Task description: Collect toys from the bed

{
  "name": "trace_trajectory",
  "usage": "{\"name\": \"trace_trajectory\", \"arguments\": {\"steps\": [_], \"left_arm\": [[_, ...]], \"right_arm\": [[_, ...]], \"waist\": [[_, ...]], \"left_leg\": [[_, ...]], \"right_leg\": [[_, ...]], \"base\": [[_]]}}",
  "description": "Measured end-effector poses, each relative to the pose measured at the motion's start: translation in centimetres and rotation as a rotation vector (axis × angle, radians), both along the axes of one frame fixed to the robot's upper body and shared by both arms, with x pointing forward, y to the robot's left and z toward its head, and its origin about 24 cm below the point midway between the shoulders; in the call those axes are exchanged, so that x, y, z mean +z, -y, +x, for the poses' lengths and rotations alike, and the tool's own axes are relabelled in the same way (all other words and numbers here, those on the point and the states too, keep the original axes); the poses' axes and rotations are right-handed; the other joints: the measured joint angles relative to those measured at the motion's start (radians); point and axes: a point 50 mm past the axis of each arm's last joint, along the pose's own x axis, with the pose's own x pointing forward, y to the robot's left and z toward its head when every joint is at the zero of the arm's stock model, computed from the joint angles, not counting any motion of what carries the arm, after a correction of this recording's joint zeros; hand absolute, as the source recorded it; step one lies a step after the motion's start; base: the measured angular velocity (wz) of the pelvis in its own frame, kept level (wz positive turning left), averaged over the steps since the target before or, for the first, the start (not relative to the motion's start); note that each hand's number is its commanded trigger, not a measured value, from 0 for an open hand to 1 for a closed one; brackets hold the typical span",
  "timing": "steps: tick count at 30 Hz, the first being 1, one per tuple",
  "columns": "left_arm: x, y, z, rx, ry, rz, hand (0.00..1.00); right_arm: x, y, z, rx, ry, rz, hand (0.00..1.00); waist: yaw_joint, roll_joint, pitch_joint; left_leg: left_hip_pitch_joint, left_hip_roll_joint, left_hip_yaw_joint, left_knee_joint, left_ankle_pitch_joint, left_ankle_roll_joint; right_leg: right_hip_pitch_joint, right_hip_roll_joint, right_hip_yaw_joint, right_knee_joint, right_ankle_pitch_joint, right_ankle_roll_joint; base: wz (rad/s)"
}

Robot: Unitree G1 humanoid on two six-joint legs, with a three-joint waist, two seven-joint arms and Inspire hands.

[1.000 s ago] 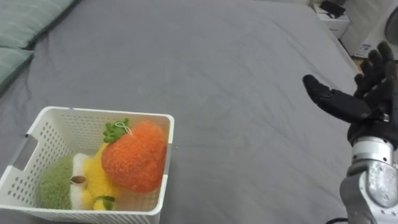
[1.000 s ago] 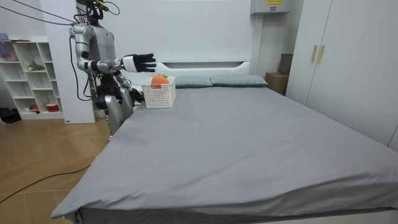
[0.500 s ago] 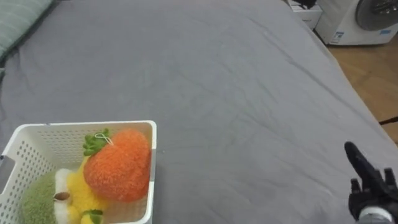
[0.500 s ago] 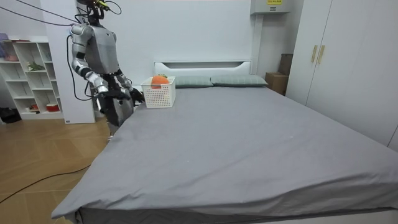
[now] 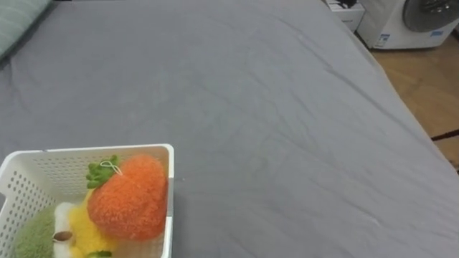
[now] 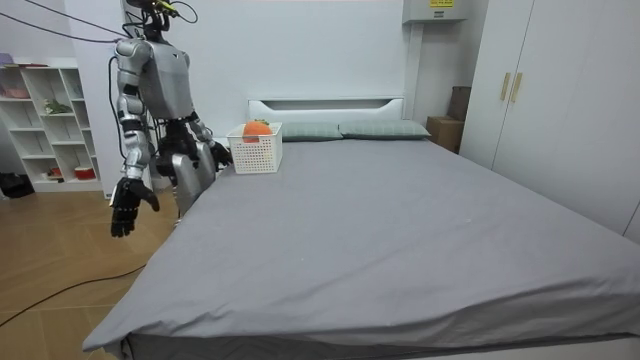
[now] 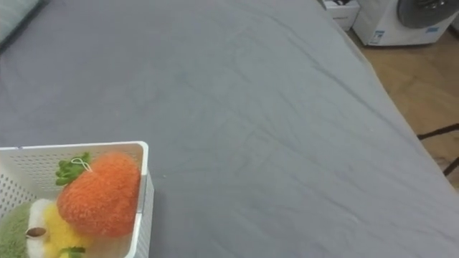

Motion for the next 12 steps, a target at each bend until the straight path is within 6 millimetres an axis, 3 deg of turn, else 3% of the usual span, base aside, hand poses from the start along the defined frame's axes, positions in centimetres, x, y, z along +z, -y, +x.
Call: {"name": "trace_trajectory", "arguments": {"steps": [3,6,9,12], "left_arm": [[0.0,-0.1,-0.2,0.03,0.003,-0.019,0.0],[0.0,-0.2,-0.4,0.045,0.002,-0.03,0.0],[0.0,-0.2,-0.2,0.023,-0.008,-0.022,0.0],[0.0,-0.2,-0.1,0.004,-0.024,-0.012,0.0]], "right_arm": [[-0.8,-1.5,-2.0,0.053,-0.04,0.1,0.0],[-1.3,-2.8,-2.8,0.298,-0.096,0.196,0.0],[-1.5,-3.5,-2.6,0.647,-0.182,0.261,0.0],[-1.8,-3.7,-0.7,0.956,-0.239,0.275,0.0]], "waist": [[0.002,0.004,-0.0027],[0.009,0.005,-0.0034],[0.033,0.008,-0.0026],[0.037,0.009,-0.0018]], "left_leg": [[0.009,0.0,-0.005,-0.001,-0.003,-0.003],[0.02,0.001,-0.008,-0.008,-0.006,-0.005],[0.022,0.003,-0.001,-0.007,-0.008,-0.006],[0.021,0.004,0.0,-0.006,-0.008,-0.006]], "right_leg": [[0.016,-0.001,-0.011,-0.005,-0.004,0.0],[0.027,0.0,-0.016,-0.004,-0.009,-0.001],[0.021,0.002,-0.015,-0.003,-0.008,-0.004],[0.019,0.005,-0.007,-0.003,-0.008,-0.004]], "base": [[0.09],[0.03],[-0.1],[0.0]]}}
